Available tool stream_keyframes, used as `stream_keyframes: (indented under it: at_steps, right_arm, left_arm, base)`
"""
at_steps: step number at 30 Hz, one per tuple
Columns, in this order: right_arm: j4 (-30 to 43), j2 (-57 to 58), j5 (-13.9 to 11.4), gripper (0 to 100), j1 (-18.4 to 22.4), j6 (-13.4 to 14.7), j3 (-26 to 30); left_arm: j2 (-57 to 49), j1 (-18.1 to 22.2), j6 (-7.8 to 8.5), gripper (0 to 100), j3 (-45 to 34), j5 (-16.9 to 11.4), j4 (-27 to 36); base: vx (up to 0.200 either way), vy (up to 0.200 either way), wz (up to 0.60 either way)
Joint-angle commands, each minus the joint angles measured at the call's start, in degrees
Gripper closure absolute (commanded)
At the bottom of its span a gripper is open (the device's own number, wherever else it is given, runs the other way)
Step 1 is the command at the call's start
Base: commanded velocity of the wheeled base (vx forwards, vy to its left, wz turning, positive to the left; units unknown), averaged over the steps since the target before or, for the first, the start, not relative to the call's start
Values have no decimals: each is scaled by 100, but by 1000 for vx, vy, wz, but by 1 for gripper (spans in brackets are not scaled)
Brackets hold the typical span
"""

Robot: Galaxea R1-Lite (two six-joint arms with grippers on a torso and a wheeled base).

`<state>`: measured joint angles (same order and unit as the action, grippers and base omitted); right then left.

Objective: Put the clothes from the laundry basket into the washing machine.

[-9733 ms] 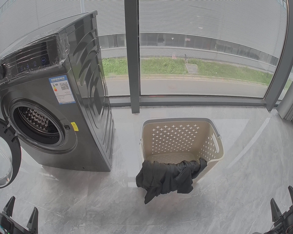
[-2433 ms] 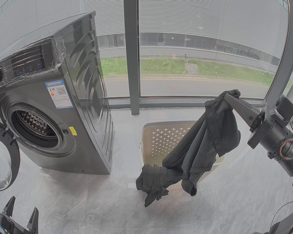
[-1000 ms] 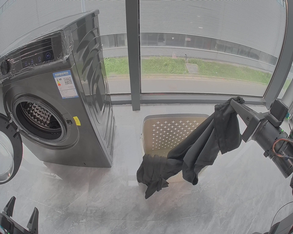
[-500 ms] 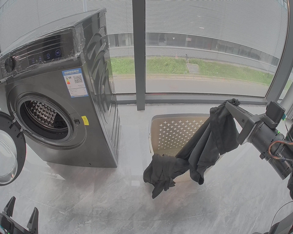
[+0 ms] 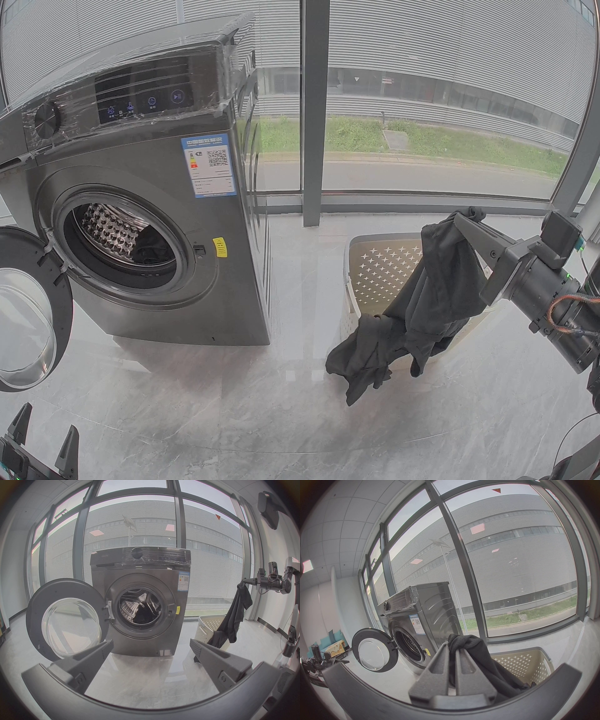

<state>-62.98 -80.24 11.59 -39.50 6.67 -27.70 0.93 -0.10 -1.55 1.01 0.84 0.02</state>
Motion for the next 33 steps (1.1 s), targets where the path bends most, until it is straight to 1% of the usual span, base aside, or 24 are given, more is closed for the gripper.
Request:
stream_keyframes:
  at_steps: [1,11,17,29,33]
  right_arm:
    - [-4,-9,-8,100,-40,1,10]
    - [-189,-9,-52,100,-137,-8,19]
    - [-206,-9,-78,100,-164,-8,19]
    - [-206,-9,-78,100,-181,-8,28]
    - [-206,-18,-78,100,-172,-8,45]
  left_arm:
    - [-84,1,-3,0,-84,-5,-2]
    - [-84,1,5,0,-84,-5,-2]
    - [-84,1,-3,0,-84,-5,-2]
    - [-84,1,5,0,-84,4,-2]
    - [-84,1,5,0,-84,-5,-2]
  base:
    - [0,200,0]
    - [0,200,0]
    - [0,0,0]
    - [-200,0,0]
    - [0,0,0]
